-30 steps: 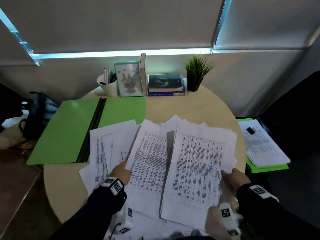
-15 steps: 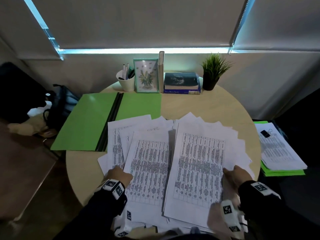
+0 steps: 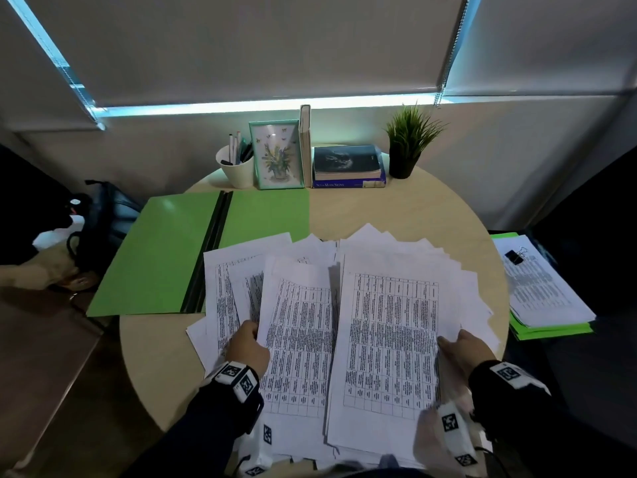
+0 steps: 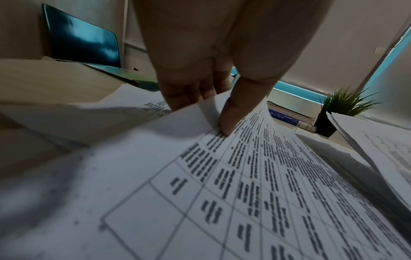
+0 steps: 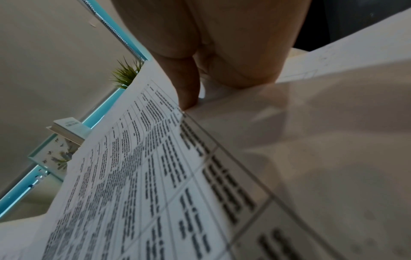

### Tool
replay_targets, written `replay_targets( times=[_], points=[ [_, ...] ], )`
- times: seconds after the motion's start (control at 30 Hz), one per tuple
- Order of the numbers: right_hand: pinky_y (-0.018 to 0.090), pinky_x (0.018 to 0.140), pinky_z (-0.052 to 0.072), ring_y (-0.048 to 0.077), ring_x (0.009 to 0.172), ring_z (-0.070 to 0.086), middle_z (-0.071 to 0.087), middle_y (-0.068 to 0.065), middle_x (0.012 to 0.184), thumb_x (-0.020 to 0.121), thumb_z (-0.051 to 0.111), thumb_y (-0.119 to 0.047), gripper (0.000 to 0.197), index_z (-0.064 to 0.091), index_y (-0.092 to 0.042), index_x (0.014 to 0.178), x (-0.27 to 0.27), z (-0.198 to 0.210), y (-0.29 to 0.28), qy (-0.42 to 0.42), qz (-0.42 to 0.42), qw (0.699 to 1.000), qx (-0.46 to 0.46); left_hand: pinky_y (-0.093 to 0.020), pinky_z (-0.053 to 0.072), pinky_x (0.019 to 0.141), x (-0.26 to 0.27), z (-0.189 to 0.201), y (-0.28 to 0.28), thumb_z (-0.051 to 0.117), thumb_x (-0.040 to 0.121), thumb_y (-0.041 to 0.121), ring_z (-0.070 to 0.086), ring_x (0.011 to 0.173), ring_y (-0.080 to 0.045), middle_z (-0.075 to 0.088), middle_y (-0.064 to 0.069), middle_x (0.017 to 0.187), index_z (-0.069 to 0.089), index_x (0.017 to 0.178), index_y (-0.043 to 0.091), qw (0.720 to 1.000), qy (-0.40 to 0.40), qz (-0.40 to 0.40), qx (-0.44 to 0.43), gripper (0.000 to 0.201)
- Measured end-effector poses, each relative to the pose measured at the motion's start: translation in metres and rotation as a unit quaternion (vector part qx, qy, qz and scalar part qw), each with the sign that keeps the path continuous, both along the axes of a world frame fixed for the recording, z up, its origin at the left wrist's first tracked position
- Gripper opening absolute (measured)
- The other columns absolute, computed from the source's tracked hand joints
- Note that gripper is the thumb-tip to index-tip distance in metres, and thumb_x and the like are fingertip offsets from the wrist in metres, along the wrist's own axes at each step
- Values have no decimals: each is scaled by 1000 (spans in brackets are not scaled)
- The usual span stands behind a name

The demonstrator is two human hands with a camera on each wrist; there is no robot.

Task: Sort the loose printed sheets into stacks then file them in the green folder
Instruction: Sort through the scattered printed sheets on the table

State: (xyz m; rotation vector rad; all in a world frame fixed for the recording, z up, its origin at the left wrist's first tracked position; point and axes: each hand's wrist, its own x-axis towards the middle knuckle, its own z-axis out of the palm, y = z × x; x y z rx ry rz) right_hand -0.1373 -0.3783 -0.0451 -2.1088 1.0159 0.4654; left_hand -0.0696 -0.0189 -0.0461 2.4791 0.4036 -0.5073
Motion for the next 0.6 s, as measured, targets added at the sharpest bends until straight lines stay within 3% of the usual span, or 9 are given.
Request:
replay_targets(
  times=[0.07,0.1,0.2,0.27,0.33,0.43,0.53,0.6],
  points=[
    [28,79,33,35,114,53,59,24,111,93,54,-23,21,54,-5,82,-1,0,-1,0,-4,1000,3,-30,48,71,0,0,-2,51,85,2,60,89,-30,63,-11,105,49,117,12,999,-25,2,-31,34],
    [27,78,32,34,114,54,59,25,113,93,53,-23,22,52,-6,80,0,0,-1,3,-7,1000,5,-30,49,76,-1,1,-4,54,87,7,61,93,-29,64,-10,108,50,119,13,998,-37,-1,-48,33],
    [30,85,38,33,114,54,58,23,123,94,53,-24,32,55,2,111,0,1,0,2,-5,1000,6,-32,47,93,-4,4,-8,56,92,26,60,106,-26,65,-8,119,57,123,15,995,-41,-4,-89,33],
    [31,89,39,33,114,53,58,23,124,94,52,-25,37,53,4,117,1,2,0,9,4,1000,1,-30,44,88,-4,7,-8,50,95,33,60,106,-28,65,-12,117,60,119,10,997,-41,3,-59,35],
    [31,89,39,33,115,53,57,23,124,94,52,-26,37,53,4,116,1,2,-1,12,10,1000,-1,-31,46,82,-2,12,-4,44,96,39,61,96,-29,67,-16,107,64,112,6,999,-44,-4,-14,41],
    [29,83,35,33,114,53,58,23,123,94,52,-26,24,51,-2,99,1,3,-1,14,20,1000,-5,-31,46,75,2,20,3,44,97,35,58,85,-27,67,-19,102,65,109,4,998,-66,14,-11,40],
    [27,79,32,32,114,53,58,23,122,94,51,-26,22,44,-6,91,1,3,-2,13,27,1000,-10,-29,40,78,8,28,11,47,97,24,59,99,-32,64,-20,114,58,119,4,990,-99,74,-63,31],
    [28,80,33,32,110,53,58,24,122,94,51,-27,22,45,-5,91,1,2,-2,11,28,1000,-10,-28,37,79,13,33,18,50,96,20,58,100,-33,62,-20,117,54,121,3,988,-100,86,-74,31]
  ],
)
